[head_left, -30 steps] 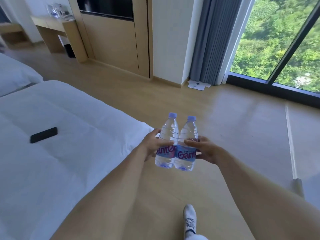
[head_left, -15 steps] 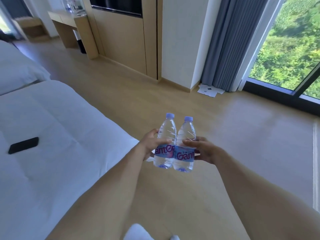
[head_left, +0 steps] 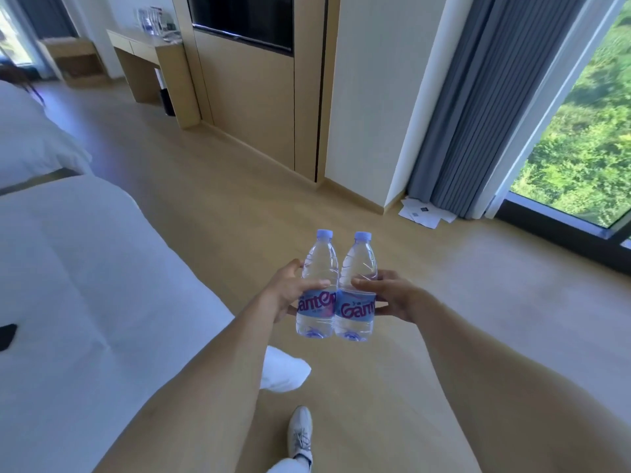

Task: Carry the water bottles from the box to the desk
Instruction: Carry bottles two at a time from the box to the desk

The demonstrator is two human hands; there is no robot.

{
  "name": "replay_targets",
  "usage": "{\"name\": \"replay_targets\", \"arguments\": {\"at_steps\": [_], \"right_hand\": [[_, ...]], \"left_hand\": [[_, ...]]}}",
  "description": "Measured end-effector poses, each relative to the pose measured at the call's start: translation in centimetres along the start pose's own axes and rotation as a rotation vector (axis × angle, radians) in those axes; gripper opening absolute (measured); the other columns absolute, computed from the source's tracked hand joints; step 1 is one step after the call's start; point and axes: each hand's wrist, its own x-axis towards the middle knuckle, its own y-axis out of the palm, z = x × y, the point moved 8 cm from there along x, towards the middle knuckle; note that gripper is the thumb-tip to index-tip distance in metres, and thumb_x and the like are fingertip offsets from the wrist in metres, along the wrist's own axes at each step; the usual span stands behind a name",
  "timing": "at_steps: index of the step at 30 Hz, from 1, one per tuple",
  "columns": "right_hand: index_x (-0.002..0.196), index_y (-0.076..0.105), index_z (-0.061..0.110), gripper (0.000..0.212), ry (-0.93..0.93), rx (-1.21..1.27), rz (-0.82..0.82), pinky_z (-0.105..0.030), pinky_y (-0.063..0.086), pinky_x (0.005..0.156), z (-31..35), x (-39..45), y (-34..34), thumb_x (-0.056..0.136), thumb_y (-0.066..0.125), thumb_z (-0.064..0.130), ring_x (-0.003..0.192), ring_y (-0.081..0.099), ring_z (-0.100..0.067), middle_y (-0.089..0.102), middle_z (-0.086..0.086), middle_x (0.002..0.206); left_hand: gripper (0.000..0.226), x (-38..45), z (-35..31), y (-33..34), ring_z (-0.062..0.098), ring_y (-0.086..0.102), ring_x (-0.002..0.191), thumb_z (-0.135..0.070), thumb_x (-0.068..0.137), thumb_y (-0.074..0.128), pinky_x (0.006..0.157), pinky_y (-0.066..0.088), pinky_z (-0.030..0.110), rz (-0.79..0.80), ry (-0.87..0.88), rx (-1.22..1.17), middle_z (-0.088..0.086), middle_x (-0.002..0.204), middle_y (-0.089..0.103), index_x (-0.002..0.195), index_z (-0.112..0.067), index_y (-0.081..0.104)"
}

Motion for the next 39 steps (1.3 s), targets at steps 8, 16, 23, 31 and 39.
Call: {"name": "replay_targets", "arguments": {"at_steps": [8, 16, 23, 31, 39], "right_hand": [[0.114, 0.067, 0.009, 0.037, 0.005, -0.021, 0.006, -0.042, 0.055, 0.089, 10.2, 13.9, -1.1, 0.082, 0.080, 0.024, 0.098, 0.069, -0.023, 0.073, -0.006, 0.103], [0.121, 0.065, 0.005, 0.044, 0.013, -0.053, 0.067, -0.044, 0.055, 0.092, 17.3, 25.1, 0.4, 0.083, 0.079, 0.023, 0.105, 0.068, -0.027, 0.072, -0.010, 0.108], [0.113, 0.068, 0.006, 0.038, 0.022, -0.123, 0.212, -0.043, 0.057, 0.090, 22.2, 36.2, 2.6, 0.082, 0.080, 0.025, 0.101, 0.070, -0.025, 0.074, -0.012, 0.108], [0.121, 0.067, 0.009, 0.043, 0.015, -0.219, 0.426, -0.043, 0.054, 0.096, 30.4, 51.1, 4.0, 0.084, 0.078, 0.027, 0.111, 0.068, -0.025, 0.072, -0.011, 0.119], [0.135, 0.053, 0.022, 0.051, -0.003, -0.222, 0.559, -0.045, 0.053, 0.091, 40.2, 62.2, 6.5, 0.088, 0.074, 0.016, 0.115, 0.064, -0.026, 0.066, -0.008, 0.128]], "left_hand": [[0.039, 13.5, -7.0, -5.8, 0.013, 0.074, 0.073, -0.027, 0.076, 0.087, 0.066, 0.061, 0.038, -0.019, -0.007, -0.067, -0.003, 0.091, 0.076, 0.106, -0.035, 0.063], [0.062, 22.6, -10.9, -12.1, 0.017, 0.074, 0.085, -0.031, 0.074, 0.089, 0.069, 0.061, 0.038, -0.107, -0.027, -0.103, 0.004, 0.108, 0.074, 0.126, -0.032, 0.056], [0.073, 29.7, -13.1, -17.7, 0.027, 0.069, 0.109, -0.029, 0.076, 0.087, 0.093, 0.057, 0.056, -0.270, -0.069, -0.151, 0.003, 0.127, 0.065, 0.138, -0.032, 0.049], [0.052, 39.8, -18.7, -23.6, 0.030, 0.071, 0.100, -0.021, 0.078, 0.085, 0.091, 0.055, 0.062, -0.465, -0.070, -0.200, 0.001, 0.106, 0.069, 0.121, -0.025, 0.056], [0.050, 47.9, -25.4, -29.3, 0.023, 0.072, 0.084, -0.007, 0.080, 0.082, 0.073, 0.059, 0.042, -0.565, -0.021, -0.314, 0.003, 0.099, 0.069, 0.120, -0.017, 0.053]]}}
